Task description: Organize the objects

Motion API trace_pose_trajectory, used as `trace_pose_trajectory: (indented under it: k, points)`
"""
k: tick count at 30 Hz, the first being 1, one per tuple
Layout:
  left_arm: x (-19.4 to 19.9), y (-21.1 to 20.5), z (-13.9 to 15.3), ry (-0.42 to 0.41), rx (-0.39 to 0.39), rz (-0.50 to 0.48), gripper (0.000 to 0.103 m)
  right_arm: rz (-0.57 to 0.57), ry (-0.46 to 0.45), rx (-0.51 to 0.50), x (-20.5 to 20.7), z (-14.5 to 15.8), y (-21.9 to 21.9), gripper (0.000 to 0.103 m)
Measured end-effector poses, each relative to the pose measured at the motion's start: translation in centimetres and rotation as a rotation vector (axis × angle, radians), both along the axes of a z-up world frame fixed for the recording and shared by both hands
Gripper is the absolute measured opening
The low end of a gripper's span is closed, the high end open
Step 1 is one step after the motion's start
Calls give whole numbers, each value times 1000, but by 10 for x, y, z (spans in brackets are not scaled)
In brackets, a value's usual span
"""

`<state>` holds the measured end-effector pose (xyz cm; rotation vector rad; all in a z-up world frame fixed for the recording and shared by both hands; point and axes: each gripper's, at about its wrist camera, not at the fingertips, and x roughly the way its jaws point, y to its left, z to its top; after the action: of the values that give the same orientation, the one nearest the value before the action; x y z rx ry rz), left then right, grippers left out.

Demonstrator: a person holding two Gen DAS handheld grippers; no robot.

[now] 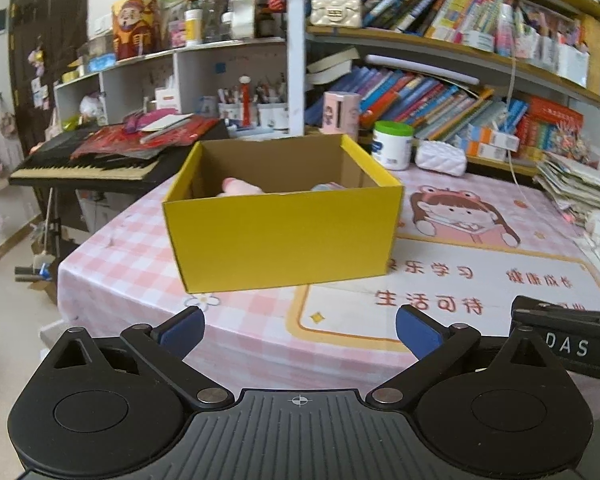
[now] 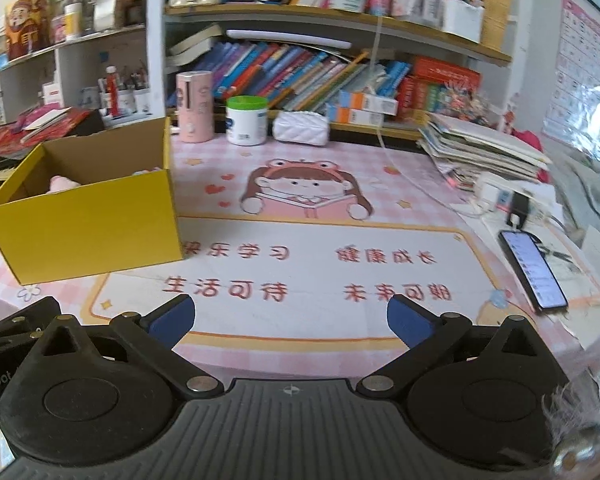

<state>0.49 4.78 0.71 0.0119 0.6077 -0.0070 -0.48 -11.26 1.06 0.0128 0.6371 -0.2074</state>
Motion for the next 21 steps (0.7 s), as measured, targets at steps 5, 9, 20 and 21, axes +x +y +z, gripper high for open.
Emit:
trace_pose_trajectory:
  k: [5, 9, 20, 21]
  points:
    - [-1, -14, -1, -5, 22, -24, 103, -34, 8, 6, -6, -2, -14, 103]
    - [0, -22, -1, 7, 30, -15, 103, -42, 16, 17, -9, -3, -23, 103]
    - [4, -33, -2, 36, 59, 15, 103, -42, 24, 23, -8, -3, -32, 103]
    - [5, -34, -3, 40, 62, 21, 103, -39, 26, 21, -8, -4, -32, 103]
